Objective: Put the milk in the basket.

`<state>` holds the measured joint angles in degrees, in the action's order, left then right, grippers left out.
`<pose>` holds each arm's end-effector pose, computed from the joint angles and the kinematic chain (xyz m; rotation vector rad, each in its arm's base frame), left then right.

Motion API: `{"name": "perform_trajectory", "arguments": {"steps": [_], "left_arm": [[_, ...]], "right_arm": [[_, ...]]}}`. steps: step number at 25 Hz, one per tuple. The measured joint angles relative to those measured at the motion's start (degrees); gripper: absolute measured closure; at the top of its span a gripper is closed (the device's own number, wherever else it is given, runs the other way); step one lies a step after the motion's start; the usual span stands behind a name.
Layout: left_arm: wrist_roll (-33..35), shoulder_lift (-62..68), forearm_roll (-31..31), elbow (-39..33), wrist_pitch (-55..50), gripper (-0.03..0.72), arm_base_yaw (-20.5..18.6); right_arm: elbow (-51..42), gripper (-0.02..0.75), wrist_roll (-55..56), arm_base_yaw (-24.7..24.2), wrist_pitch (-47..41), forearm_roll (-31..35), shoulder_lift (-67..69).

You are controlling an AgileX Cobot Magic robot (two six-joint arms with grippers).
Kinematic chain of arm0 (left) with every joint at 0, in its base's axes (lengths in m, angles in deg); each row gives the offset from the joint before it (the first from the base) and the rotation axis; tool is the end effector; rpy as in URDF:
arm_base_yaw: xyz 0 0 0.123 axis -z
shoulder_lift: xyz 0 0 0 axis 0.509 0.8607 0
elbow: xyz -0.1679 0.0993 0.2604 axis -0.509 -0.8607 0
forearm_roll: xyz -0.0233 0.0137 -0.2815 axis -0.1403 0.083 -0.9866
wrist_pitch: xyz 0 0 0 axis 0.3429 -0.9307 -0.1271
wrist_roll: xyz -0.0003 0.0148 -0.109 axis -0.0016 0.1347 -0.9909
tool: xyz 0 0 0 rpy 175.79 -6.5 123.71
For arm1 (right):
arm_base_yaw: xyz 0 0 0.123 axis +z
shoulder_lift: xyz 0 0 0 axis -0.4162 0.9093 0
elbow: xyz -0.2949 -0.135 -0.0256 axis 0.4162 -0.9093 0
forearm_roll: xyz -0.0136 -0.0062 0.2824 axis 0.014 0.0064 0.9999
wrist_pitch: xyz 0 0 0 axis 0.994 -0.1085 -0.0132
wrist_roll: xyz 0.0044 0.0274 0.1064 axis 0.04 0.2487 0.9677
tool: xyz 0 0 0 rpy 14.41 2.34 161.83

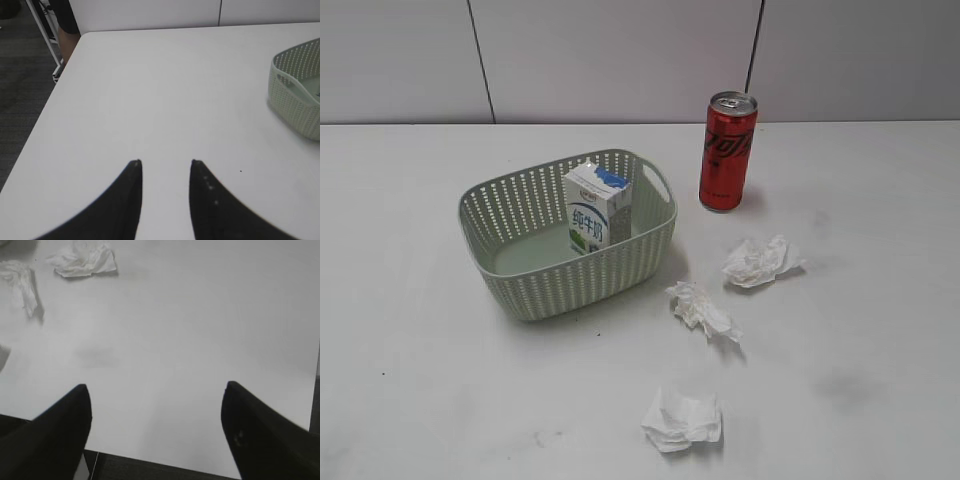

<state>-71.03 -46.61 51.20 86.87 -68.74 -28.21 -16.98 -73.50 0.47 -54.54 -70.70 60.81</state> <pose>-0.0017 0.0000 0.2856 0.1405 2.0225 0.0348 0.1456 0.0455 0.3774 -0.4835 2.4932 -0.0696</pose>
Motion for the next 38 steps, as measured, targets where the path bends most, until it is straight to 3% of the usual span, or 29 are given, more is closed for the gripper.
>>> {"name": "perform_trajectory", "arguments": {"steps": [14,26,38], "left_arm": [[0.0,0.0,0.0,0.0,0.0,0.449,0.0],[0.0,0.0,0.0,0.0,0.0,0.449,0.0],[0.0,0.0,0.0,0.0,0.0,0.449,0.0]], "right_arm": [[-23.5,0.114,-0.2,0.0,0.0,2.5,-30.0],[-26.7,0.142,-1.5,0.0,7.5,3.1,-33.1],[-26.9,0.157,-1.9,0.0,8.6,3.5,-33.1]]}}
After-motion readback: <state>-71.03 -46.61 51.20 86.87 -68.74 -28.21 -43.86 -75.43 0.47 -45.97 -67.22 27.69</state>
